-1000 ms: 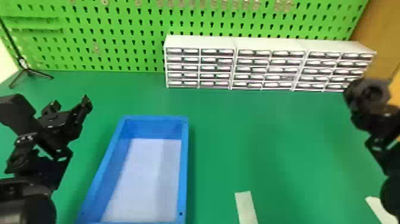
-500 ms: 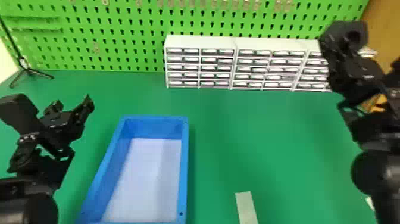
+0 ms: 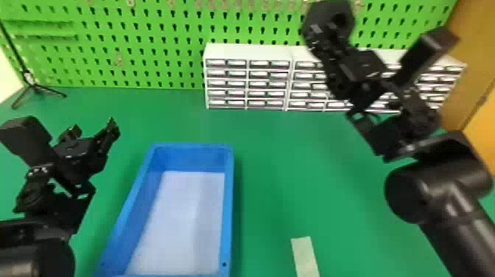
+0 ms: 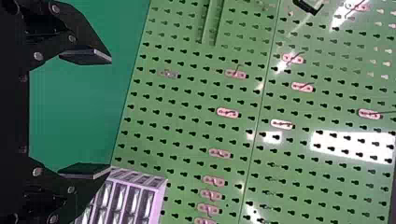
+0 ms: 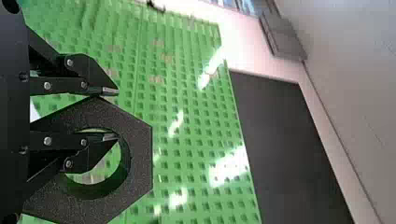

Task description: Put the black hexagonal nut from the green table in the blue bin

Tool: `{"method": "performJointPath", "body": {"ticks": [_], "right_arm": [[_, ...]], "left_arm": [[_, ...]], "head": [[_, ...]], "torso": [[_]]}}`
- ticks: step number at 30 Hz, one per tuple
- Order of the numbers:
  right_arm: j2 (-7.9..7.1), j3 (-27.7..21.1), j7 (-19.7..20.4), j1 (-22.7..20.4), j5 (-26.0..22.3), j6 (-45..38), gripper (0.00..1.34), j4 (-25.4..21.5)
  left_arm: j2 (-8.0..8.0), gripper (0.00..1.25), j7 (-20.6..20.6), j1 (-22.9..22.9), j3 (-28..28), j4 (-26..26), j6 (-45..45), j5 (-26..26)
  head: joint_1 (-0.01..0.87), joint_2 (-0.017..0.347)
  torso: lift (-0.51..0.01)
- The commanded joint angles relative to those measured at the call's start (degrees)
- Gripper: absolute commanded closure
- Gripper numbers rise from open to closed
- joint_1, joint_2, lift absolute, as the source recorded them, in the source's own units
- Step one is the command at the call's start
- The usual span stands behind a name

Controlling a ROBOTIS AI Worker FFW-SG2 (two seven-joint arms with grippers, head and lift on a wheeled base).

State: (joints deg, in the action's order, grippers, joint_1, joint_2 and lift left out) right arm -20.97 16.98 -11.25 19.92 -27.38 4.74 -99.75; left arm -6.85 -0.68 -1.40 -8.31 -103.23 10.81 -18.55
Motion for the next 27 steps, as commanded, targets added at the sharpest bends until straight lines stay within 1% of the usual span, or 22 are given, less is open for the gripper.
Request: {"method": "performJointPath", "body": {"ticks": [1,3,9,15,21,27], "right_arm": [[-1.97,8.3,0.0,3.3,-4.0,0.9,1.02,1.8],[-2.41,10.7,-0.1,4.2,-5.1,1.1,1.02,2.2],[-4.08,19.9,-0.1,7.8,-10.8,1.1,1.02,3.5],[-4.87,27.4,-0.7,11.1,-14.5,1.1,1.02,4.7],[-4.79,33.6,-1.3,13.7,-17.4,1.1,1.02,6.2],[-4.08,38.2,-2.2,15.3,-18.6,1.1,1.02,7.7]], "left_arm": [[0.00,0.43,0.1,0.1,0.1,0.1,0.0,0.0],[0.00,0.43,0.0,0.1,0.1,0.2,0.0,0.0],[0.00,0.43,0.1,0.1,0.1,0.4,0.0,0.0],[0.00,0.43,0.0,0.3,0.2,0.7,0.0,0.1],[0.00,0.43,0.1,0.4,0.0,0.8,-0.1,0.2],[0.00,0.43,0.0,0.7,0.1,1.0,-0.1,0.4]], "head": [[0.692,0.008],[0.692,0.008],[0.692,0.008],[0.692,0.008],[0.692,0.008],[0.692,0.008]], "torso": [[-0.097],[-0.097],[-0.097],[-0.097],[-0.097],[-0.097]]}}
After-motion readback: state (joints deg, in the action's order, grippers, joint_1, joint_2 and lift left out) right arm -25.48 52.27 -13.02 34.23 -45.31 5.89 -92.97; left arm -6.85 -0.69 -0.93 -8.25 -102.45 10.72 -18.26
